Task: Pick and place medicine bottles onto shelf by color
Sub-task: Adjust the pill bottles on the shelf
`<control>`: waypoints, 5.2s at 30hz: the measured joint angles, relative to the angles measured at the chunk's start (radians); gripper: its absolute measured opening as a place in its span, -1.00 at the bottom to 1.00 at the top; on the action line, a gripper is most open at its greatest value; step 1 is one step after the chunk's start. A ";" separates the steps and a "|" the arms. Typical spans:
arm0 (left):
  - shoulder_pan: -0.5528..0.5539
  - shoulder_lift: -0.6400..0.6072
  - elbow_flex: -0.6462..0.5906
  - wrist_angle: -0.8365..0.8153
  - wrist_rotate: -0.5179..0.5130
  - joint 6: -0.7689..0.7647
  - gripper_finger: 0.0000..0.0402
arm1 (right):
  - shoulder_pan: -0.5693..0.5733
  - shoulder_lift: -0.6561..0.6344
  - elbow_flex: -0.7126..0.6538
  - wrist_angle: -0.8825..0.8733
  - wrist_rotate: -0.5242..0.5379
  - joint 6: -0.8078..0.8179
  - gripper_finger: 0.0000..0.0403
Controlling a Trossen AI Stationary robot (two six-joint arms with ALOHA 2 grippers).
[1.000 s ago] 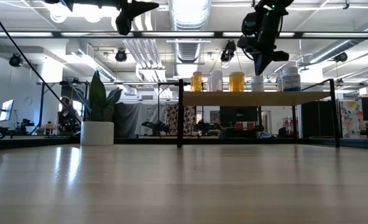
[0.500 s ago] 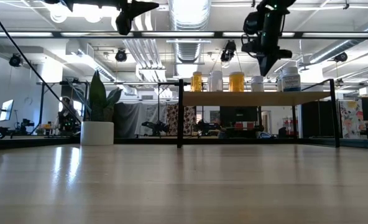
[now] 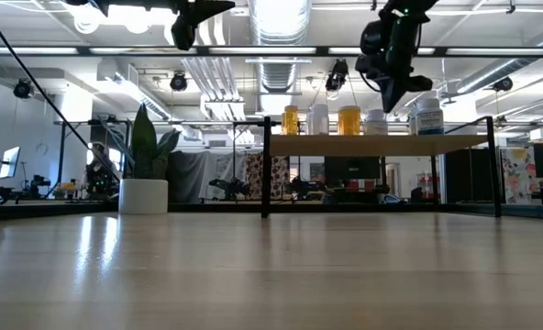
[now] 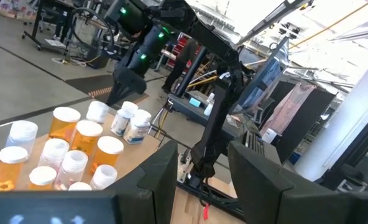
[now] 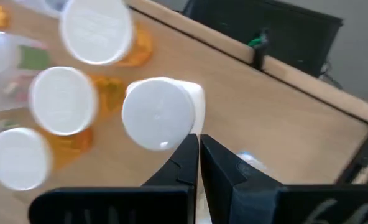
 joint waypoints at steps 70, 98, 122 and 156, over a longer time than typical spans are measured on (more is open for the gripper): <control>0.000 0.009 0.001 0.000 0.000 -0.001 -0.37 | 0.013 -0.102 0.000 -0.147 0.189 0.044 -0.96; 0.000 0.018 0.002 0.001 0.000 -0.001 -0.37 | 0.089 -0.098 -0.097 -0.027 0.053 -0.063 -0.96; 0.000 0.034 0.000 0.031 0.000 0.000 -0.37 | 0.087 -0.255 -0.132 -0.147 0.076 0.206 -0.96; 0.000 0.038 0.002 0.028 0.000 0.000 -0.37 | 0.101 -0.305 -0.276 -0.125 0.023 0.081 -0.96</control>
